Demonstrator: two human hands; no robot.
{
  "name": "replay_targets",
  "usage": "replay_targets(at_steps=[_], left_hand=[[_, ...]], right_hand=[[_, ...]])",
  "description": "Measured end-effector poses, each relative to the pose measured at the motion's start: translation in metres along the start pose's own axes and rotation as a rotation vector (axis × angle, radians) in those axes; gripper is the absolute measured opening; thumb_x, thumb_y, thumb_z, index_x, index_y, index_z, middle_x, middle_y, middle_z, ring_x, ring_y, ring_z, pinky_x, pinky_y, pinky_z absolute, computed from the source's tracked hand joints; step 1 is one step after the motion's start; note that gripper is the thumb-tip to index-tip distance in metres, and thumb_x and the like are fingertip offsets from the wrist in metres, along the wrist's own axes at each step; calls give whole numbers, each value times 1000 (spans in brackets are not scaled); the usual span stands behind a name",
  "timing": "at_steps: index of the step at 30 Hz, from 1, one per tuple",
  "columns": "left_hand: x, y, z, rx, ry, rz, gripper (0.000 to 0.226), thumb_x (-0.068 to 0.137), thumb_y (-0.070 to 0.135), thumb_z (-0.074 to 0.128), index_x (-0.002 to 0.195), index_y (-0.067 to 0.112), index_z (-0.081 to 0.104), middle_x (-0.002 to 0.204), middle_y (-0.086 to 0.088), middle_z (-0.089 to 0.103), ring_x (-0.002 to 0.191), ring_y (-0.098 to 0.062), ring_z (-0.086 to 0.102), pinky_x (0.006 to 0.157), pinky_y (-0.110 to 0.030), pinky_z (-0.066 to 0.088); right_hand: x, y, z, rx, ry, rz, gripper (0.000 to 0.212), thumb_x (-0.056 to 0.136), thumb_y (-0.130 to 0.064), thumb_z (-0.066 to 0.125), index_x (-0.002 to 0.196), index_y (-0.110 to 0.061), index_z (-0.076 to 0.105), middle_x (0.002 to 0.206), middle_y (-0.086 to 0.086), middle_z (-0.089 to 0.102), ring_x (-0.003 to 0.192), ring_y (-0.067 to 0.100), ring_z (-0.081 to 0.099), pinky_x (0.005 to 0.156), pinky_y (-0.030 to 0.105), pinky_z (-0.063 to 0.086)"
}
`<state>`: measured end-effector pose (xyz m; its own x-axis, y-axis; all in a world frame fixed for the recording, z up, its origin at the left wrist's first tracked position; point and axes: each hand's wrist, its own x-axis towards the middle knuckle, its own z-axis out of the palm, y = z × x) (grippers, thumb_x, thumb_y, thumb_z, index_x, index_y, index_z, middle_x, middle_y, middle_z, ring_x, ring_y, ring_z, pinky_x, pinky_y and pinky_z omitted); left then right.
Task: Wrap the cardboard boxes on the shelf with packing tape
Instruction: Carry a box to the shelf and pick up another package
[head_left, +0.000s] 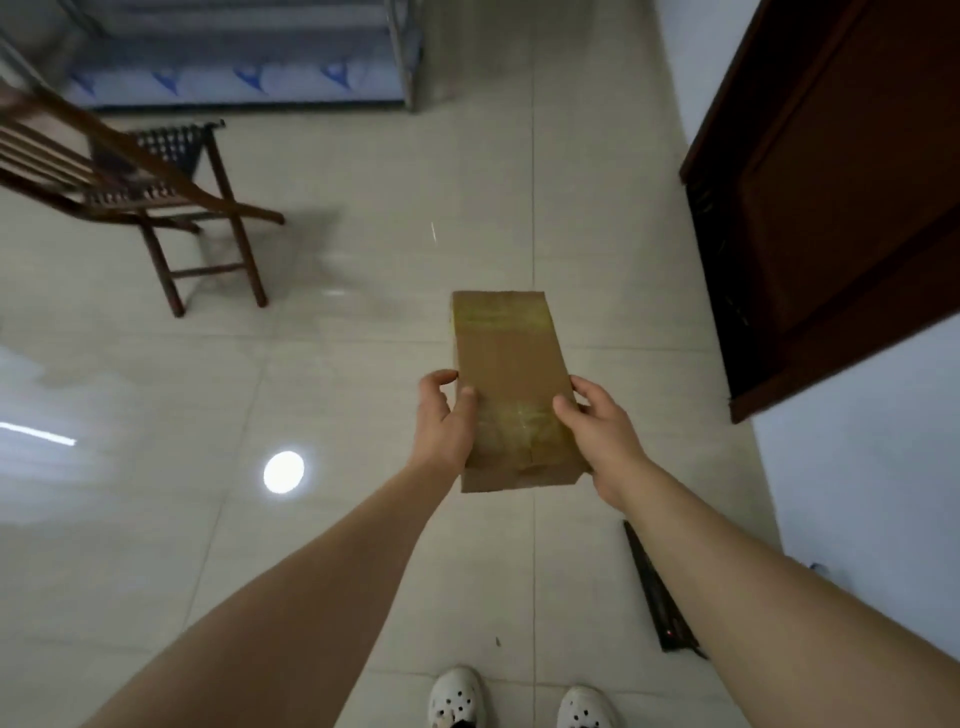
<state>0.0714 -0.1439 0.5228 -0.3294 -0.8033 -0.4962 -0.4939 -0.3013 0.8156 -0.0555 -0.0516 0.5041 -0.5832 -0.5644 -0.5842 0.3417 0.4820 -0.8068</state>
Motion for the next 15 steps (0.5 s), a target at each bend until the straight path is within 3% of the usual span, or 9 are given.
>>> replay_targets(at_steps=[2,8,12,15], left_hand=[[-16,44,-35,-38,7,32,33,100,31,40,131,22,33,118,-7,55,106,-28,57,93,-46,49],[-61,160,-143,-63,85,196,44,102,30,38,145,24,33,133,-3,52,118,-21,51,102,-38,43],[-84,212,-209,-129,155,277,43,101,30,42,144,27,39,119,6,50,107,-11,48,94,-29,42],[-88,236,-245,-184,190,315,44,99,30,44,143,30,40,122,4,51,106,-12,48,93,-30,42]], right_hand=[[-21,-49,15,13,-33,-56,40,95,-26,57,134,-29,49,115,2,61,99,19,62,88,37,53],[-89,-181,73,46,-132,-238,43,95,-27,57,137,-25,49,121,6,61,100,19,63,83,34,53],[-124,-247,115,85,-184,-337,45,95,-28,58,139,-23,49,124,3,61,102,18,63,85,32,53],[-138,-282,142,104,-211,-408,45,94,-27,59,138,-21,50,127,1,61,106,17,62,89,31,52]])
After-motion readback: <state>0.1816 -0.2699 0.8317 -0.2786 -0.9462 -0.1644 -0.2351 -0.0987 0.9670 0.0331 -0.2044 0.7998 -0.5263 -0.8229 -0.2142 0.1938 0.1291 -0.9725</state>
